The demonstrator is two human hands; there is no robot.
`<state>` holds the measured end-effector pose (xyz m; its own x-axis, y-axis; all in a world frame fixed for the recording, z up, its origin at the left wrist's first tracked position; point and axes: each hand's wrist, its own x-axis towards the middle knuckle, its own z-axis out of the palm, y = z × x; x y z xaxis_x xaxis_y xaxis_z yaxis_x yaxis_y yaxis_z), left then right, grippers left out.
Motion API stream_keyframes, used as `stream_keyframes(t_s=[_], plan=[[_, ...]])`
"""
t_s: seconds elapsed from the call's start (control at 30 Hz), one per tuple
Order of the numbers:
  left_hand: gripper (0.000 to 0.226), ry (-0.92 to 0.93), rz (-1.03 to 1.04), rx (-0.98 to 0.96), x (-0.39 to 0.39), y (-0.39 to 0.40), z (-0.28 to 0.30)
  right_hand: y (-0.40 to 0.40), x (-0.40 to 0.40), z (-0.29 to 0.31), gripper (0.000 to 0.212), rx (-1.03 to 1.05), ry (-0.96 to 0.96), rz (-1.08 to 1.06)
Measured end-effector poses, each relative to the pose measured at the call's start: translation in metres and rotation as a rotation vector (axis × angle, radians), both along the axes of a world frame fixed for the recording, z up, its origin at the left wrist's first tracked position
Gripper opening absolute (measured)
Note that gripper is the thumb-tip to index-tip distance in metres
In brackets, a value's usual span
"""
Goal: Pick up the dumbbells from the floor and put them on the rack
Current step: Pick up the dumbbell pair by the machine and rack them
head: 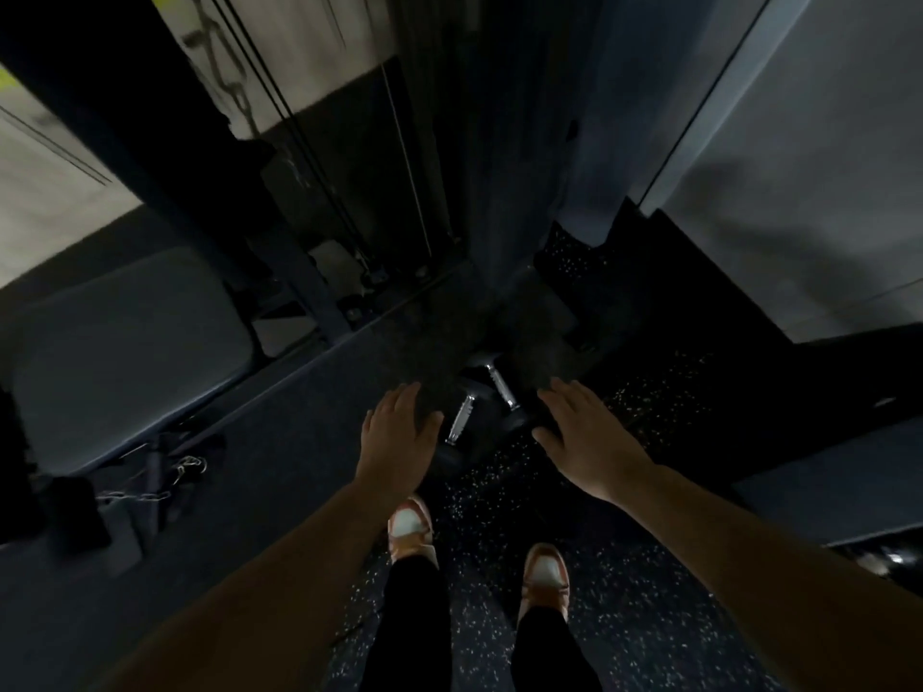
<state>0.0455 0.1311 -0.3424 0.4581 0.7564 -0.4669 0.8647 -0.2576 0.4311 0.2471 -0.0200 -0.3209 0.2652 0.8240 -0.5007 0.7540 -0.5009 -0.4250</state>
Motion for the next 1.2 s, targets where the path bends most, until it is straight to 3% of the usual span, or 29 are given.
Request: stream_keyframes(t_s=[0.33, 0.73, 0.93, 1.2], plan=[[0.059, 0.005, -0.053, -0.176, 0.003, 0.053, -0.207, 0.044, -0.017, -0.185, 0.065, -0.204, 0.045, -0.146], [0.064, -0.002, -0.026, -0.334, 0.031, 0.061, -0.463, 0.081, 0.005, -0.419, 0.054, -0.236, 0.025, -0.068], [0.067, -0.049, 0.144, -0.451, 0.039, 0.046, -0.528, 0.08, 0.008, -0.486, 0.062, -0.266, 0.042, -0.1], [0.046, -0.104, 0.089, -0.488, 0.048, 0.049, -0.552, 0.102, 0.012, -0.527, 0.057, -0.199, 0.008, -0.114]])
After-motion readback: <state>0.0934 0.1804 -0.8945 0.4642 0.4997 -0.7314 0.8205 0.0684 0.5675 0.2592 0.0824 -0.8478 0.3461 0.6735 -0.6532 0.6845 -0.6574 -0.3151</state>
